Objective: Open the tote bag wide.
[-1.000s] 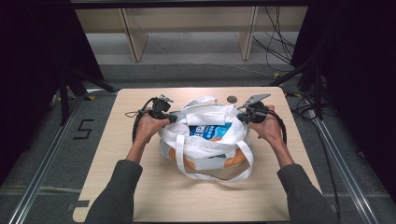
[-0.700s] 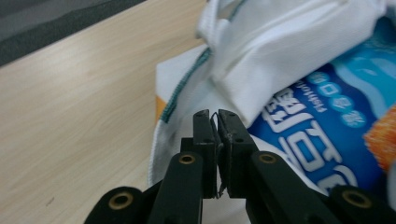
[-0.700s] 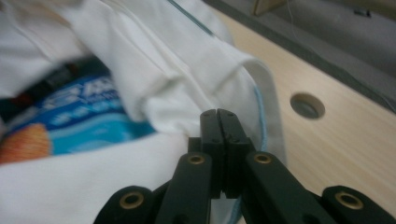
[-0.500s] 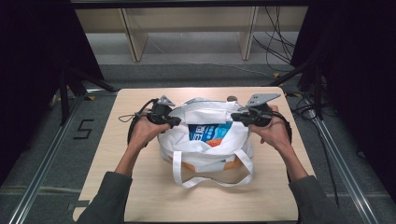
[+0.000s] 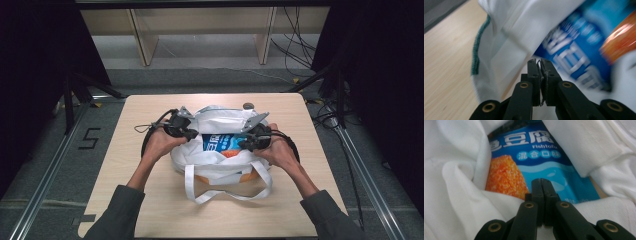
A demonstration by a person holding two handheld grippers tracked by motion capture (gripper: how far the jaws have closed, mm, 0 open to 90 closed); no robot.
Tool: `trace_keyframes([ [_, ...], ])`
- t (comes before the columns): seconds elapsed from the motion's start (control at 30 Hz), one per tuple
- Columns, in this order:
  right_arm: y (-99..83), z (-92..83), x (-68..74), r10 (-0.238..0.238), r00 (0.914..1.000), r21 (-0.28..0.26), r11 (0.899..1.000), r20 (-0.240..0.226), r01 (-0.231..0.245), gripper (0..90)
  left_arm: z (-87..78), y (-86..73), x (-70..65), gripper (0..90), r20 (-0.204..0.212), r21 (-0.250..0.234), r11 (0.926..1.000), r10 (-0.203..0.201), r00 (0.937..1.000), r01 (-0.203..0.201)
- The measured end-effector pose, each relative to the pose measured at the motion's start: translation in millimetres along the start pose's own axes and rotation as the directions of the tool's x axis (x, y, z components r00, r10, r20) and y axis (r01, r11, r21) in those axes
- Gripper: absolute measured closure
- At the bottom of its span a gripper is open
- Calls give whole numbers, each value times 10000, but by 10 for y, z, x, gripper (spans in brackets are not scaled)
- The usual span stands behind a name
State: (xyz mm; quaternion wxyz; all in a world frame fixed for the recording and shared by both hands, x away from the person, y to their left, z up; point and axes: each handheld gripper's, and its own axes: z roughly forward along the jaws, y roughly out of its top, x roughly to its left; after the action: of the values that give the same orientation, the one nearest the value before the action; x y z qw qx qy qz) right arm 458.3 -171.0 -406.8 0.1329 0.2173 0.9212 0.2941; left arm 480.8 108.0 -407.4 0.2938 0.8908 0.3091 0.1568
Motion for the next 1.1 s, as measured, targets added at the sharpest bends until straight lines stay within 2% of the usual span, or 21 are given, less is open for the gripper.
trace_keyframes([
  [0.03,-1,-38,20,-79,9998,261,9996,199,74,900,59,-26,31,874,-133,399,9991,159,9998,-153],
  [0.07,-1,-38,20,-79,9998,261,9996,199,74,900,100,-57,70,874,-113,329,9993,-148,9998,152],
  [0.1,-15,-62,28,23,9997,504,9987,238,-35,900,104,-74,123,883,-31,257,9991,-323,9995,324],
  [0.13,-41,-68,-4,-403,9985,828,9959,384,370,900,104,-89,171,889,-119,182,9983,-547,9984,549],
  [0.17,-90,-82,-20,-308,9986,1116,9934,441,257,900,101,-100,213,893,-387,298,9977,-590,9975,602],
  [0.23,-250,-64,-84,234,9997,1236,9920,83,-243,900,93,-133,275,894,-261,325,9967,-739,9969,747],
  [0.27,-303,-67,-96,299,9995,1254,9916,70,-306,900,87,-147,283,893,-194,264,9959,-861,9961,866],
  [0.37,-417,-106,-98,733,9973,553,9958,-89,-728,900,75,-123,243,893,-236,244,9973,-680,9974,686],
  [0.4,-389,-130,-70,541,9985,263,9982,81,-543,900,57,-105,213,878,-161,145,9974,-699,9974,701],
  [0.43,-389,-130,-70,541,9985,263,9982,81,-543,900,26,-83,180,878,-44,-13,9978,-668,9978,668],
  [0.47,-341,-185,-46,650,9978,-381,9971,-125,-654,900,-9,-56,139,868,-39,-124,9985,-538,9985,537],
  [0.5,-341,-185,-46,650,9978,-381,9971,-125,-654,900,-45,-25,99,868,-7,-168,9992,-354,9994,354],
  [0.53,-306,-205,-38,370,9992,-663,9971,-164,-380,900,-76,7,59,864,122,-237,9992,-308,9995,310],
  [0.57,-276,-230,1,488,9982,-779,9956,-360,-515,900,-97,39,22,862,192,-347,9993,-152,9997,159],
  [0.6,-215,-236,77,207,9978,-1087,9937,-623,-274,897,-98,64,-26,860,250,-406,9991,-71,9997,81],
  [0.63,-215,-236,77,207,9978,-1087,9937,-623,-274,897,-99,86,-69,860,334,-388,9991,159,9993,-146],
  [0.77,-159,-236,211,-124,9971,-972,9952,-745,51,899,-61,89,-165,855,544,-388,9986,389,9978,-368],
  [0.8,-166,-220,228,-274,9965,-987,9949,-789,195,900,-58,70,-157,855,539,-376,9990,278,9982,-258],
  [0.93,-245,-209,276,-298,9929,-814,9965,-1154,205,900,-78,-23,-69,861,742,-765,9961,-387,9965,444],
  [0.97,-262,-209,295,-192,9932,-838,9964,-1146,96,900,-90,-42,-59,862,754,-973,9934,-541,9957,613],
  [1.1,-254,-211,330,-373,9942,-800,9964,-1007,293,900,-122,-67,-39,862,771,-1411,9862,-767,9941,870],
])
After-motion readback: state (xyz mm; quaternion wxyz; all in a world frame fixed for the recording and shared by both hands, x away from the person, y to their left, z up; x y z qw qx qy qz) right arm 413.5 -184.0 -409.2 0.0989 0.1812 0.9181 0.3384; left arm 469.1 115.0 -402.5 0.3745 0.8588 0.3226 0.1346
